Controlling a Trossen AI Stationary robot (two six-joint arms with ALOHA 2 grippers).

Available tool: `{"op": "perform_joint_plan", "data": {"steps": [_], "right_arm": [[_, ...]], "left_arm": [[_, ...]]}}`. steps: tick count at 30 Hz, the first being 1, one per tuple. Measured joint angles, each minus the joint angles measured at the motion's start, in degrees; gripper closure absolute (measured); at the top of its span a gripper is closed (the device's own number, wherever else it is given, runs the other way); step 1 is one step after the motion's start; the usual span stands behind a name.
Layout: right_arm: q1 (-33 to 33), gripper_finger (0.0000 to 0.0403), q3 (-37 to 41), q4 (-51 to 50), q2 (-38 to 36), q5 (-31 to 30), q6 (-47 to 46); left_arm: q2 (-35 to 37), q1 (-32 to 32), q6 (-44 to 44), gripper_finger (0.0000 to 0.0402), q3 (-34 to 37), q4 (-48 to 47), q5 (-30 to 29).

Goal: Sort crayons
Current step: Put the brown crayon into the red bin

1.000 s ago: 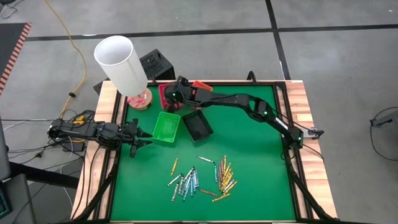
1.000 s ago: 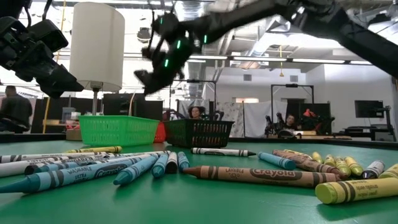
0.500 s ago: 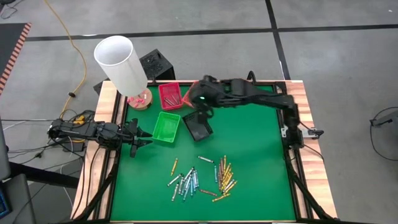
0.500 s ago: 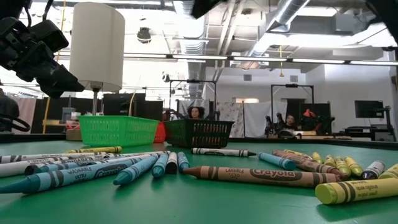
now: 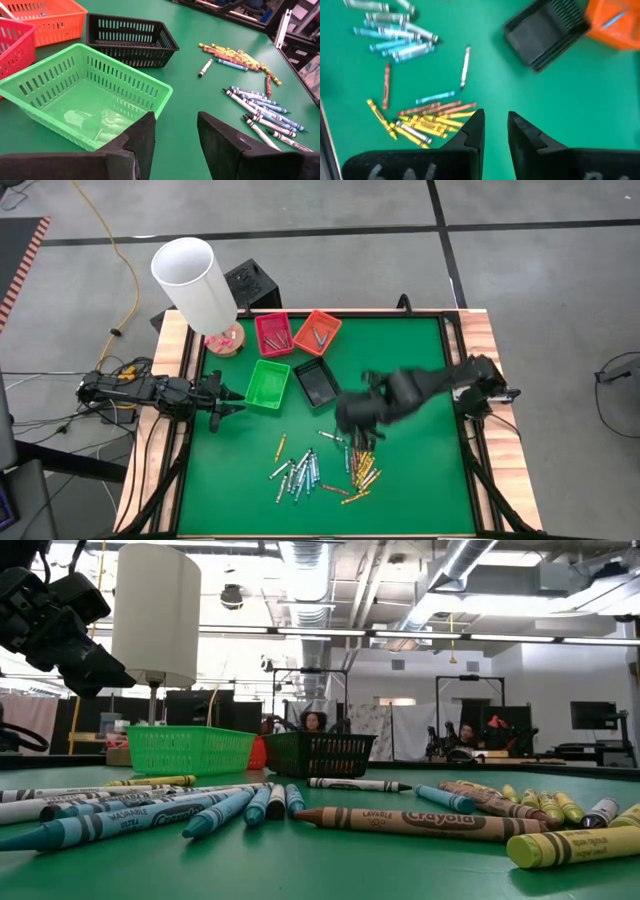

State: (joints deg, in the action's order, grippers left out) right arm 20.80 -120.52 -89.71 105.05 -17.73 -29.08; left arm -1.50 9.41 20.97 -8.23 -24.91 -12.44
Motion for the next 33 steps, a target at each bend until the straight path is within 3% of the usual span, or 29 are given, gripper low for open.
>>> {"op": "perform_joint_plan", "data": {"steps": [6,14,26,33], "right_arm": [[8.76,0.0323,14.26,16.75,0.16,-0.17,-4.42],[12.51,0.0323,30.16,46.53,0.2,3.22,-4.06],[12.41,0.0323,42.62,64.37,0.2,5.87,-4.07],[12.37,0.0323,44.83,66.26,0.2,5.67,-3.96]], "left_arm": [[0.0,0.0,0.31,0.0265,0.0,0.0,-0.02],[0.0,0.0,0.8,0.0265,0.0,0.0,-0.29],[0.0,0.0,1.14,0.0265,0.0,0.0,-0.29],[0.0,0.0,1.12,0.0265,0.0,0.0,-0.37]]}}
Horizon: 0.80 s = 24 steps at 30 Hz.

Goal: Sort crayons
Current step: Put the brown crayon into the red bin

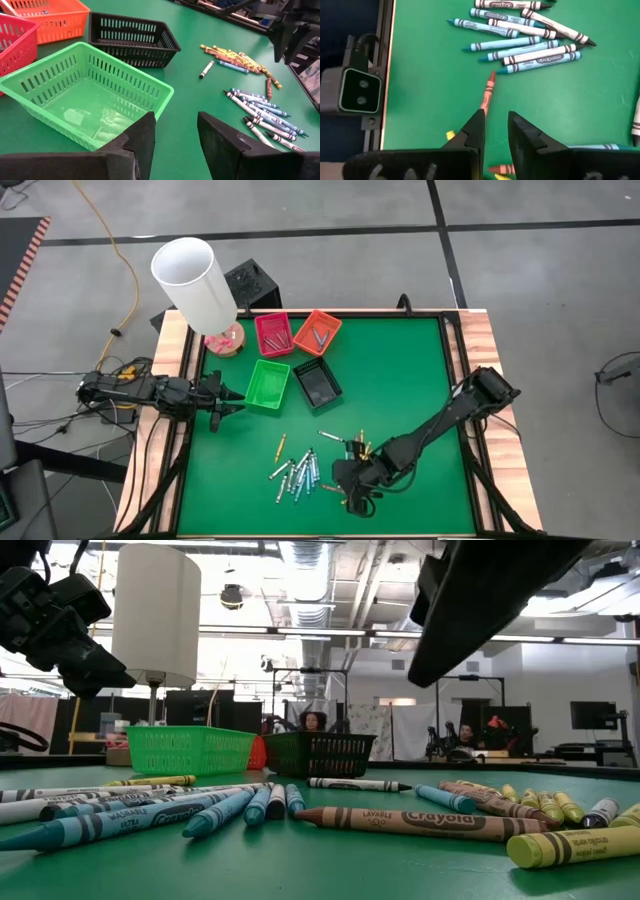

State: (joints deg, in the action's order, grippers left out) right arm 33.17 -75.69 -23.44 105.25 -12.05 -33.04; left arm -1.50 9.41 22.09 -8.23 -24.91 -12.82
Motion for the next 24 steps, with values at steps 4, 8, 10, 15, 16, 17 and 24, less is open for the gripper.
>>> {"op": "perform_joint_plan", "data": {"steps": [4,8,10,15,16,17,24], "right_arm": [[0.02,0.0318,1.36,2.61,0.55,0.0,0.0],[0.12,0.0296,1.77,3.83,2.35,-0.01,-0.18],[0.06,0.0281,1.67,4.51,2.98,-0.13,-0.01],[0.02,0.0246,1.51,7.01,5.1,-0.03,0.5],[0.04,0.024,1.59,7.04,5.69,0.1,0.45],[0.15,0.0236,1.61,7.2,6.18,0.12,0.28],[0.55,0.0226,1.56,7.31,7.63,0.13,-0.37]], "left_arm": [[0.0,0.0,0.0,0.0265,0.0,0.0,-0.01],[0.02,0.0,0.0,0.0265,0.0,0.0,-0.07],[-0.01,-0.02,0.0,0.0265,0.0,0.0,-0.17],[-0.77,-0.02,0.02,0.0265,-0.02,0.0,-1.15],[-0.96,-0.02,0.03,0.0265,-0.02,0.0,-1.16],[-0.98,-0.02,0.04,0.0265,-0.02,0.0,-1.17],[-1.46,-0.02,0.1,0.0265,-0.02,0.0,-1.41]]}}
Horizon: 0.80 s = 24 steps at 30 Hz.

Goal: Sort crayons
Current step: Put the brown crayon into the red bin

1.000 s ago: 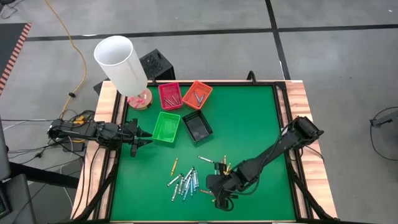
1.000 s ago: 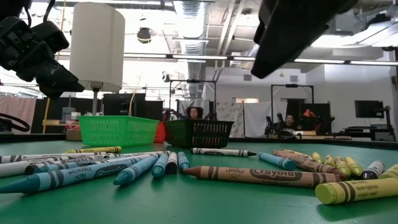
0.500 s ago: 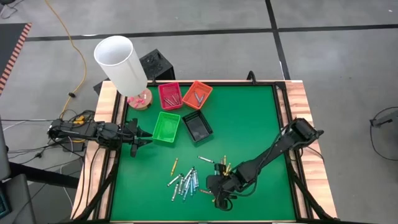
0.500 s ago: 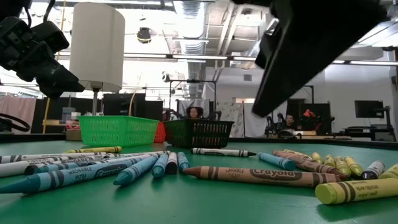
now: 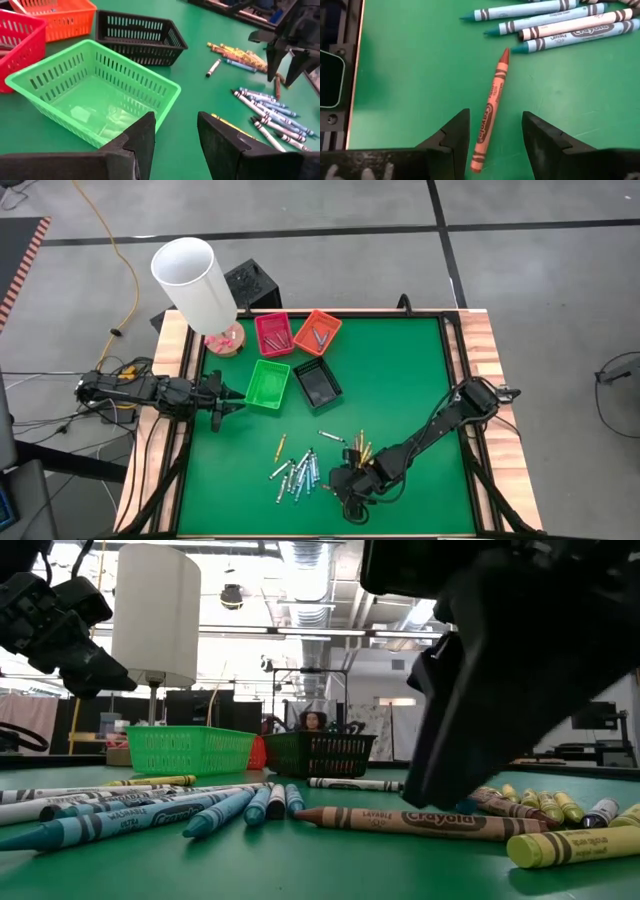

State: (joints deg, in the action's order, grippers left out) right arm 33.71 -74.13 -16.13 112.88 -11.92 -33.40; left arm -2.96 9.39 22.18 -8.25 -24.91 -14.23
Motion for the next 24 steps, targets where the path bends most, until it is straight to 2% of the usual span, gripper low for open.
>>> {"op": "perform_joint_plan", "data": {"steps": [15,24], "right_arm": [[0.02,0.0234,0.44,-0.65,-0.01,-1.68,0.87],[0.36,0.0235,0.11,-1.9,2.38,-3.19,0.46]], "left_arm": [[0.0,0.0,0.26,0.0265,0.0,0.0,-0.02],[-0.02,0.0,0.23,0.0265,0.0,0.0,-0.12]]}}
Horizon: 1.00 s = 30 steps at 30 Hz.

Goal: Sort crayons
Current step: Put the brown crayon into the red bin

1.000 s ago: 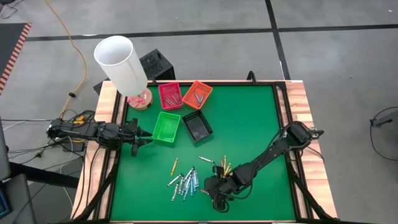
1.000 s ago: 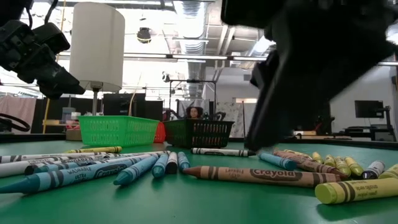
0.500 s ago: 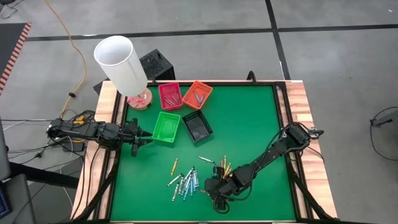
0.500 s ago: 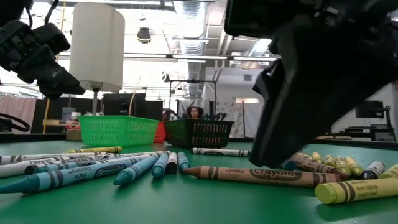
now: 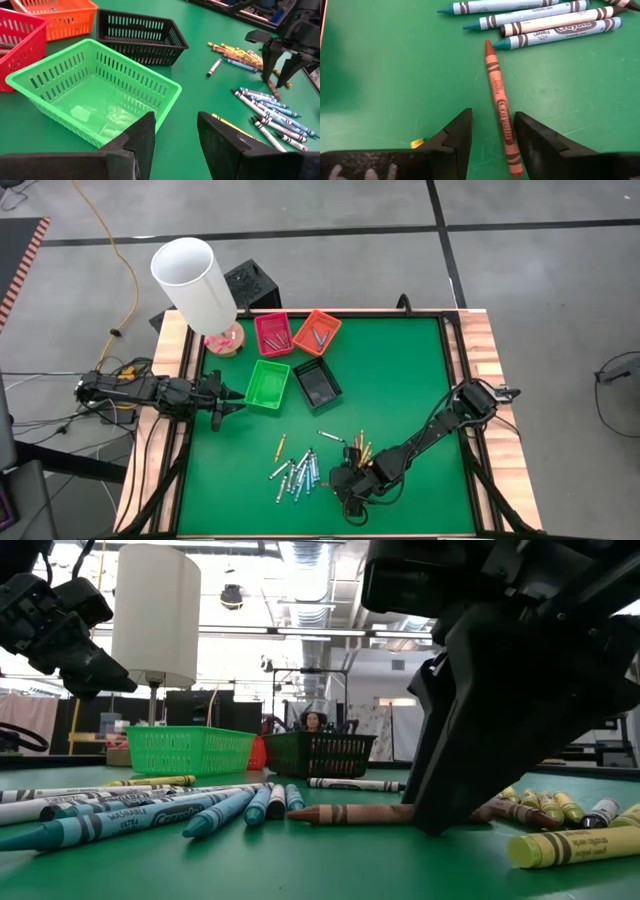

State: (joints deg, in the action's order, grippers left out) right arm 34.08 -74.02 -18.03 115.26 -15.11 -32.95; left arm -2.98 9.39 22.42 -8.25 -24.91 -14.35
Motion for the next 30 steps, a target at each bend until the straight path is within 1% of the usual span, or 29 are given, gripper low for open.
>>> {"op": "perform_joint_plan", "data": {"steps": [3,8,17,23,30], "right_arm": [[-0.11,0.0235,0.04,-1.32,-0.49,-1.72,0.36],[-0.6,0.0255,0.04,-2.36,-0.57,-1.34,0.64],[-1.57,0.0346,0.1,-3.25,-0.63,-0.48,1.92],[-1.96,0.0394,0.11,-3.24,-0.68,0.01,1.64],[-2.3,0.0397,-1.49,-3.66,-0.84,0.65,1.75]], "left_arm": [[0.0,0.0,0.2,0.0265,0.0,0.0,-0.02],[0.0,0.0,0.28,0.0265,0.0,0.02,-0.02],[0.0,0.0,0.41,0.0265,0.0,0.0,-0.02],[0.0,0.0,0.21,0.0265,0.02,0.02,-0.04],[0.0,0.0,0.13,0.0265,0.02,0.02,-0.04]]}}
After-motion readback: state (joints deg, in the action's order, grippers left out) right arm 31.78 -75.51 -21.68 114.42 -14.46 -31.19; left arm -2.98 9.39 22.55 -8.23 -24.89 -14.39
